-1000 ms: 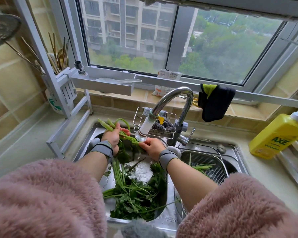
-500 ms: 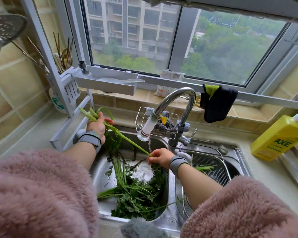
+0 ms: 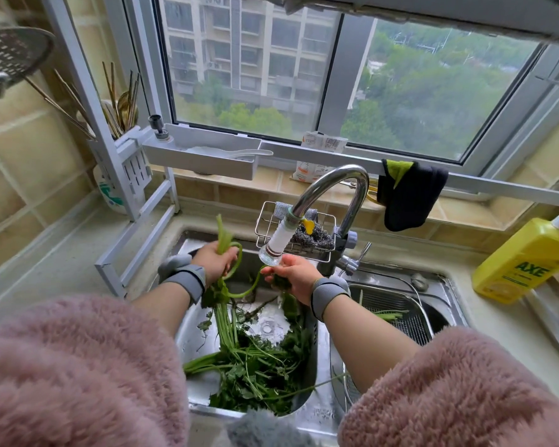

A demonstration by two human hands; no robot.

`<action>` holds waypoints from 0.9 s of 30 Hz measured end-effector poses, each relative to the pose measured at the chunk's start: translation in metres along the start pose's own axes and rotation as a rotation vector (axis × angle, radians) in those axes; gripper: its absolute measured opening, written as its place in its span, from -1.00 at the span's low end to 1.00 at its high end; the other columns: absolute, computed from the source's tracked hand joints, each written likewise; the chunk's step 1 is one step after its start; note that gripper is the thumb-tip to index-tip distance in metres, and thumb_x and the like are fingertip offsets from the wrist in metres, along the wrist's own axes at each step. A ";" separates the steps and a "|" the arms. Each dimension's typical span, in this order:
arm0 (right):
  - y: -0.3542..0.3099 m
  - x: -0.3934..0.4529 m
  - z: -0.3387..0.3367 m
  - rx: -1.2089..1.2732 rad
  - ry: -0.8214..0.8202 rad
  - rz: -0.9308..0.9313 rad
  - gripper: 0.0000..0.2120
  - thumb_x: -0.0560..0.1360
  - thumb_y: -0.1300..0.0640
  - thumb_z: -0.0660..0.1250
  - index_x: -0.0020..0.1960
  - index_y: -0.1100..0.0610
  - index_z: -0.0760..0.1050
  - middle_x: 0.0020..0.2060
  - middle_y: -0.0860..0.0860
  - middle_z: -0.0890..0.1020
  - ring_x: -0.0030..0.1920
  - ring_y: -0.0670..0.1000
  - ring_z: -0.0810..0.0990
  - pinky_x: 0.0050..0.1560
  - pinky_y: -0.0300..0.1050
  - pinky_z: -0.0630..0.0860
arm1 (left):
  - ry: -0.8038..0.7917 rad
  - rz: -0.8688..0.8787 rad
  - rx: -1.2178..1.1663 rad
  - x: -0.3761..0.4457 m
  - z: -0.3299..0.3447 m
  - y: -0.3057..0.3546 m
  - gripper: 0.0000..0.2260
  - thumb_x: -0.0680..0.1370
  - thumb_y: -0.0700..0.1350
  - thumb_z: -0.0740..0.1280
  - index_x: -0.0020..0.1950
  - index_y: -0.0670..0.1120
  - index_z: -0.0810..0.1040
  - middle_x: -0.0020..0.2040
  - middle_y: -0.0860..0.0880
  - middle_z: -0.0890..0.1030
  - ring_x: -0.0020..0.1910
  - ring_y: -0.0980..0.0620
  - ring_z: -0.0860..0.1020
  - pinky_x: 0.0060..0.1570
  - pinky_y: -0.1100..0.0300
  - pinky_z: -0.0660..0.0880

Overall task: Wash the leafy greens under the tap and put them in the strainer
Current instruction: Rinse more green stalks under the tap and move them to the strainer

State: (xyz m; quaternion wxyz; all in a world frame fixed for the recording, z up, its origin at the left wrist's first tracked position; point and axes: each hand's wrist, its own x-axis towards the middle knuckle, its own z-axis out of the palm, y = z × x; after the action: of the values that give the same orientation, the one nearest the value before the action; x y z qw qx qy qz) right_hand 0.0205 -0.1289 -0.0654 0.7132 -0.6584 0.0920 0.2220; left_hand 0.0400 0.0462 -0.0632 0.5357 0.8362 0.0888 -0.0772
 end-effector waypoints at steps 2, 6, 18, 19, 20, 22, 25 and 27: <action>-0.002 0.000 0.003 -0.063 0.007 -0.024 -0.76 0.55 0.40 0.15 -0.16 0.12 0.44 -0.50 -0.08 0.61 -0.44 -0.12 0.51 -0.43 -0.30 0.37 | -0.137 -0.043 0.045 -0.003 0.005 -0.003 -0.82 0.59 -0.12 0.24 -0.18 -0.14 0.53 -0.36 -0.06 0.52 -0.50 0.09 0.41 -0.44 0.35 0.37; -0.003 -0.002 0.005 -0.073 -0.025 -0.071 -0.78 0.54 0.40 0.17 -0.15 0.13 0.44 -0.45 -0.03 0.58 -0.45 -0.13 0.51 -0.50 -0.36 0.38 | -0.331 -0.128 0.009 -0.007 0.012 -0.010 -0.86 0.53 -0.10 0.35 -0.10 -0.16 0.61 -0.13 -0.22 0.59 -0.21 -0.09 0.50 -0.04 0.04 0.47; -0.001 0.004 0.005 -0.119 -0.052 -0.092 -0.74 0.51 0.44 0.14 -0.14 0.15 0.49 -0.29 0.04 0.58 -0.24 -0.03 0.52 -0.16 -0.25 0.49 | -0.436 -0.248 -0.179 -0.015 0.018 -0.003 -0.85 0.51 -0.07 0.36 -0.15 -0.15 0.56 -0.27 -0.08 0.56 -0.35 0.02 0.42 -0.29 0.19 0.39; -0.001 0.004 0.006 -0.144 -0.041 -0.090 -0.75 0.52 0.43 0.15 -0.15 0.14 0.48 -0.28 0.04 0.56 -0.25 -0.04 0.51 -0.14 -0.25 0.48 | -0.445 -0.253 -0.181 -0.014 0.017 -0.004 -0.86 0.53 -0.10 0.34 -0.16 -0.15 0.56 -0.28 -0.08 0.57 -0.35 0.03 0.41 -0.30 0.20 0.38; -0.001 0.005 0.006 -0.206 -0.022 -0.096 -0.76 0.53 0.40 0.17 -0.17 0.12 0.48 -0.29 0.03 0.55 -0.25 -0.05 0.50 -0.12 -0.26 0.46 | -0.444 -0.255 -0.176 -0.013 0.017 -0.006 -0.86 0.55 -0.12 0.31 -0.18 -0.15 0.56 -0.29 -0.07 0.58 -0.35 0.03 0.40 -0.30 0.20 0.36; -0.003 0.004 0.003 -0.425 0.015 -0.114 -0.77 0.55 0.30 0.22 -0.23 0.07 0.47 -0.33 -0.03 0.53 -0.30 -0.09 0.45 -0.19 -0.37 0.41 | -0.425 -0.243 -0.159 -0.012 0.014 -0.008 -0.80 0.59 -0.16 0.25 -0.19 -0.16 0.56 -0.34 -0.02 0.63 -0.33 0.03 0.40 -0.28 0.19 0.35; -0.003 0.001 -0.001 -0.762 0.034 -0.120 -0.74 0.57 0.12 0.24 -0.27 0.12 0.51 -0.41 -0.03 0.48 -0.42 -0.10 0.37 -0.48 -0.45 0.27 | -0.383 -0.212 -0.136 -0.011 0.013 -0.006 -0.72 0.62 -0.18 0.19 -0.25 -0.18 0.53 -0.45 0.03 0.62 -0.40 0.06 0.38 -0.32 0.22 0.35; 0.002 0.001 -0.003 -0.829 0.003 -0.118 -0.78 0.57 0.11 0.24 -0.06 0.24 0.58 -0.30 0.04 0.52 -0.30 -0.02 0.43 -0.37 -0.34 0.34 | -0.318 -0.202 -0.133 -0.011 0.013 -0.001 -0.69 0.62 -0.19 0.17 -0.31 -0.17 0.47 -0.45 -0.02 0.54 -0.46 0.07 0.32 -0.38 0.24 0.30</action>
State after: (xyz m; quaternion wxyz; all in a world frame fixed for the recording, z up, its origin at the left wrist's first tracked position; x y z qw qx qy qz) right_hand 0.0216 -0.1313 -0.0677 0.3991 -0.8943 -0.0419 0.1982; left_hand 0.0284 0.0339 -0.0672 0.5866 0.7631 0.0913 -0.2556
